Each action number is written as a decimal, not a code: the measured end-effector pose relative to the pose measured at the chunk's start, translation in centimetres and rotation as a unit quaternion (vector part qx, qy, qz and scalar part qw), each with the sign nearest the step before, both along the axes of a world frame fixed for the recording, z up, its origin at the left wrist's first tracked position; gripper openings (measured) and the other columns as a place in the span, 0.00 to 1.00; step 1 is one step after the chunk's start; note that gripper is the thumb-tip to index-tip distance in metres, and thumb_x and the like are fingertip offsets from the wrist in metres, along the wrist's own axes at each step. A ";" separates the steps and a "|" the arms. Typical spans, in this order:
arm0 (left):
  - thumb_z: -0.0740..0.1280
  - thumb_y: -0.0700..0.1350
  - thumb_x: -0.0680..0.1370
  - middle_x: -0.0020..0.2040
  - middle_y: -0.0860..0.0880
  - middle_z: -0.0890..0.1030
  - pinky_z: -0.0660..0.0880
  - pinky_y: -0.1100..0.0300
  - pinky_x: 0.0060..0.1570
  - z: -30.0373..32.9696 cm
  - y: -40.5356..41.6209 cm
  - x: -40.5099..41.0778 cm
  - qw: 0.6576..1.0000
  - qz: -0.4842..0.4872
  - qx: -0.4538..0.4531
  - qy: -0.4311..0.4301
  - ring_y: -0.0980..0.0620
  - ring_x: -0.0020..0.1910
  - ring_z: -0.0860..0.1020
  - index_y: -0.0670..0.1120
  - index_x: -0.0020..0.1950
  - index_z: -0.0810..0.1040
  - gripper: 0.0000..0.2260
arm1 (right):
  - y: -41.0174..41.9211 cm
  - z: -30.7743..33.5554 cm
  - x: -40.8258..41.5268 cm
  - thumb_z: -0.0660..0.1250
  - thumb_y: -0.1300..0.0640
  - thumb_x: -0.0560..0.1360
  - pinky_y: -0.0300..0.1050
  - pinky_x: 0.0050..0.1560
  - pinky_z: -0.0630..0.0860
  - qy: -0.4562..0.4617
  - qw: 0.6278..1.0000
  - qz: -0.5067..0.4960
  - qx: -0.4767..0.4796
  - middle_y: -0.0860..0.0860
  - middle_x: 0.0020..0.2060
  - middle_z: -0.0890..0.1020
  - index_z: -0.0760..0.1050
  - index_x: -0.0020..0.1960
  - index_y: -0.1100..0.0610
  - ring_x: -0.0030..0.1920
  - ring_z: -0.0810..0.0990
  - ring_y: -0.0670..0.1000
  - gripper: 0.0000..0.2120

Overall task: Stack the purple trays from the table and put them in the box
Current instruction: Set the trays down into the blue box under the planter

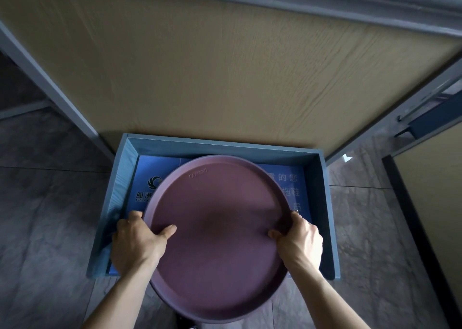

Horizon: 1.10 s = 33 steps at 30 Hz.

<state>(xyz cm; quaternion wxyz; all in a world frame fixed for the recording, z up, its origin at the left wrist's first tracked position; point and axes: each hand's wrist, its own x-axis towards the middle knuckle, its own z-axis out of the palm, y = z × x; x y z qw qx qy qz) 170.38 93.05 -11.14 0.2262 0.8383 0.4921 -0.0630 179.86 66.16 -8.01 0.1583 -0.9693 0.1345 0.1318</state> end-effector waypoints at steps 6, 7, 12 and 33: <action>0.82 0.53 0.62 0.65 0.36 0.73 0.74 0.40 0.51 1.5 -1.8 0.3 0.996 -0.039 0.058 -0.047 0.33 0.62 0.73 0.46 0.69 0.68 0.41 | -0.6 -0.4 0.3 0.81 0.49 0.64 0.51 0.51 0.78 0.010 0.999 -0.020 0.041 0.54 0.52 0.84 0.75 0.63 0.53 0.54 0.82 0.61 0.30; 0.82 0.52 0.61 0.67 0.37 0.72 0.72 0.39 0.55 1.9 -2.5 0.5 0.990 -0.087 0.095 -0.061 0.34 0.64 0.71 0.47 0.71 0.68 0.43 | -0.8 -0.5 0.5 0.81 0.50 0.64 0.50 0.49 0.77 0.016 0.998 -0.029 0.050 0.54 0.50 0.83 0.75 0.61 0.53 0.53 0.81 0.61 0.29; 0.76 0.68 0.57 0.80 0.45 0.54 0.52 0.44 0.76 1.4 -6.9 1.3 0.944 -0.327 0.042 -0.027 0.39 0.79 0.51 0.61 0.79 0.54 0.55 | -1.2 -0.6 0.7 0.80 0.46 0.64 0.54 0.53 0.78 0.030 0.999 -0.002 0.029 0.55 0.56 0.78 0.71 0.66 0.50 0.56 0.79 0.61 0.35; 0.73 0.73 0.56 0.81 0.46 0.42 0.45 0.39 0.76 0.7 -8.2 1.7 0.934 -0.355 0.024 0.036 0.38 0.79 0.40 0.63 0.79 0.44 0.59 | -0.4 -2.2 -2.2 0.74 0.27 0.54 0.62 0.78 0.36 0.056 0.925 0.369 -0.065 0.53 0.80 0.34 0.36 0.78 0.35 0.79 0.31 0.55 0.65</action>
